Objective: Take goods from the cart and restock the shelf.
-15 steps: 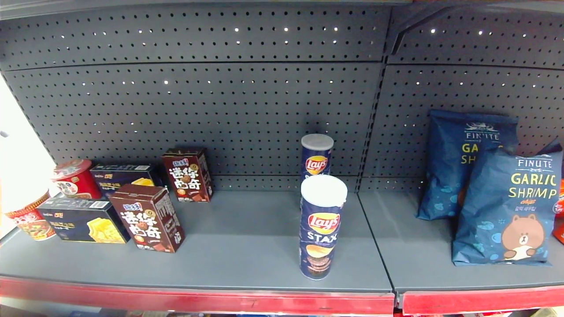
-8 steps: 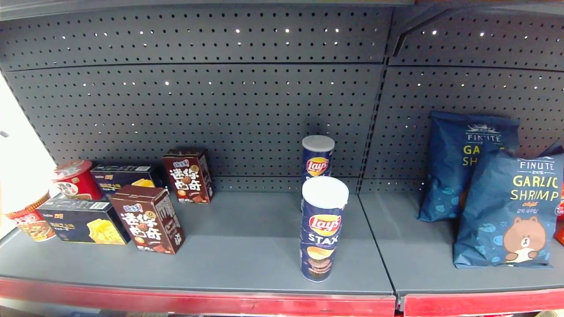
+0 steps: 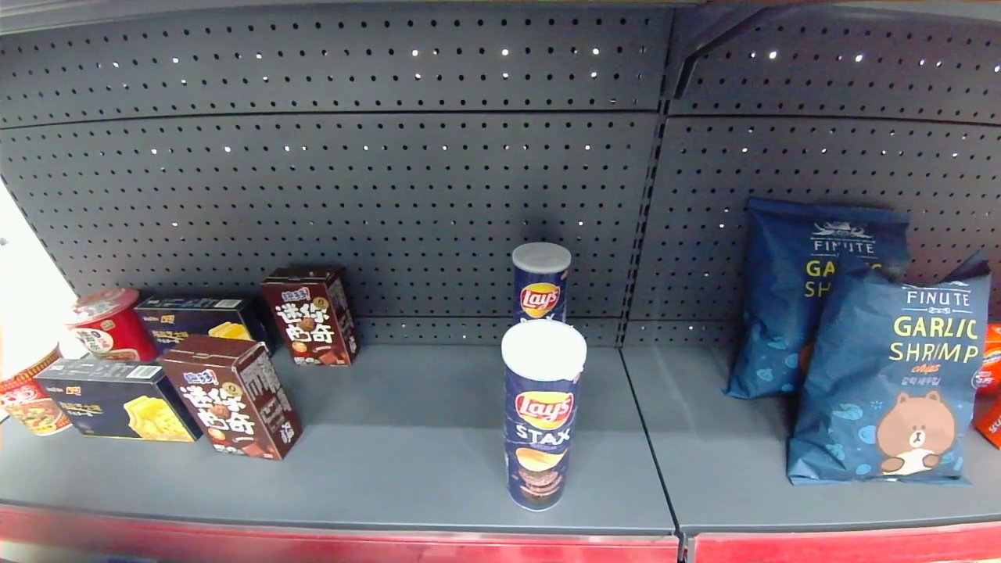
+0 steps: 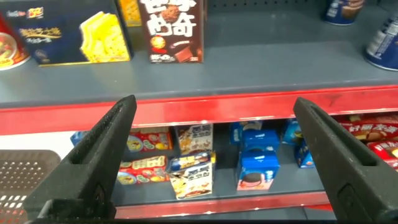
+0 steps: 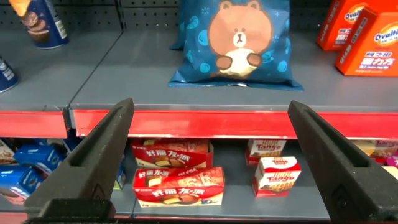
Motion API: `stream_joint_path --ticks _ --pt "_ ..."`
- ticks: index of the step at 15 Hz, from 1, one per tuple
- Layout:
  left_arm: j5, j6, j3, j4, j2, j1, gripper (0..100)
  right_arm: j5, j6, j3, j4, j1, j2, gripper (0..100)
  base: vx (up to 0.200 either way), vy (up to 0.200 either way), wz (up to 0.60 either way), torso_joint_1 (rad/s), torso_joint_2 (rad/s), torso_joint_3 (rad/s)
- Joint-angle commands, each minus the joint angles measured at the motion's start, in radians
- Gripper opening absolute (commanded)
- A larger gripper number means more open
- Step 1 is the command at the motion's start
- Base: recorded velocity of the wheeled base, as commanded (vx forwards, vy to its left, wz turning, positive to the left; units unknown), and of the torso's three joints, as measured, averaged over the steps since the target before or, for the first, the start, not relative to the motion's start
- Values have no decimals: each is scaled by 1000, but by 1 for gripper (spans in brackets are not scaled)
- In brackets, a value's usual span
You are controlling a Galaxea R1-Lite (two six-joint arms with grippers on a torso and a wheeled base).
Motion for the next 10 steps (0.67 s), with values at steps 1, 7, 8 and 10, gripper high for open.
stream_joint_path --ticks 1,7,8,10 --pt "1 -1 0 -1 2 0 100 1 0 0 0 0 1 100 0 0 0 0 0 0" --pt "1 -4 0 -1 2 -2 100 1 0 0 0 0 1 100 67 0 0 0 0 0" --pt "1 -3 0 -1 2 0 100 1 0 0 0 0 1 100 0 0 0 0 0 0" --pt "1 -4 0 -1 2 -2 100 1 0 0 0 0 1 100 0 0 0 0 0 0"
